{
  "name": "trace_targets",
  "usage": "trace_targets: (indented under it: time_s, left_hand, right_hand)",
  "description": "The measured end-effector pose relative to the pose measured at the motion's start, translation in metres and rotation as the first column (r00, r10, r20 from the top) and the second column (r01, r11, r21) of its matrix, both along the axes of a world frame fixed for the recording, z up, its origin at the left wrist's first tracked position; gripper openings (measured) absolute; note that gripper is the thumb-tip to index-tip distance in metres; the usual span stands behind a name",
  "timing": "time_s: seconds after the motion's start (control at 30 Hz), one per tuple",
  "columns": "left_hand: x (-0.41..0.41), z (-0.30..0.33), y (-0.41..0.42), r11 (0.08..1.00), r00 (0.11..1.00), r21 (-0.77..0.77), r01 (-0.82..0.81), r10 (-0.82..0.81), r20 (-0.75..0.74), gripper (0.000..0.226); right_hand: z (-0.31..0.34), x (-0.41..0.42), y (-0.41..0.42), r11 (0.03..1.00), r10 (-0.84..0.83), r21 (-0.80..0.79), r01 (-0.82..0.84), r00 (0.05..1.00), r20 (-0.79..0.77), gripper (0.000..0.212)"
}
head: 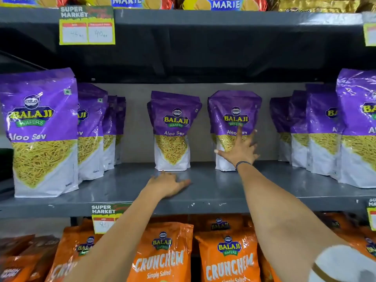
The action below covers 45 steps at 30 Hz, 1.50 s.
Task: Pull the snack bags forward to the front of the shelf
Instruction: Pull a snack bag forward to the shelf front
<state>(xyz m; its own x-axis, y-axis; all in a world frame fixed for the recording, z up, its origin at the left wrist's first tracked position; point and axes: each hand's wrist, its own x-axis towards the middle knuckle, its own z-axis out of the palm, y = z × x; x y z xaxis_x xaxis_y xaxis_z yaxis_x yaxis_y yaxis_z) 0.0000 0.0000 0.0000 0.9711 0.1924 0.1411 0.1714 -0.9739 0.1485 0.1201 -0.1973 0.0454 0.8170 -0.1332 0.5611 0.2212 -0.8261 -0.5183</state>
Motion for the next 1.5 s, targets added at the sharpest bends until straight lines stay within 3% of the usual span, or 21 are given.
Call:
trace_targets:
  time_s: [0.33, 1.1, 1.5]
  left_hand:
    - [0.003, -0.002, 0.003, 1.0, 1.0, -0.025, -0.013, 0.013, 0.017, 0.071]
    - [-0.009, 0.002, 0.001, 0.996, 0.998, -0.086, -0.031, 0.035, 0.045, 0.064]
    - [-0.015, 0.001, 0.0, 0.998, 0.988, -0.018, -0.066, 0.068, 0.139, 0.052]
  right_hand:
    - [-0.006, 0.017, 0.003, 0.987, -0.005, 0.159, 0.016, 0.997, -0.071, 0.133]
    - [-0.007, -0.022, -0.016, 0.99, -0.004, 0.137, 0.015, 0.997, -0.082, 0.124]
    - [-0.015, -0.057, -0.03, 0.992, -0.037, 0.12, 0.04, 0.999, -0.033, 0.116]
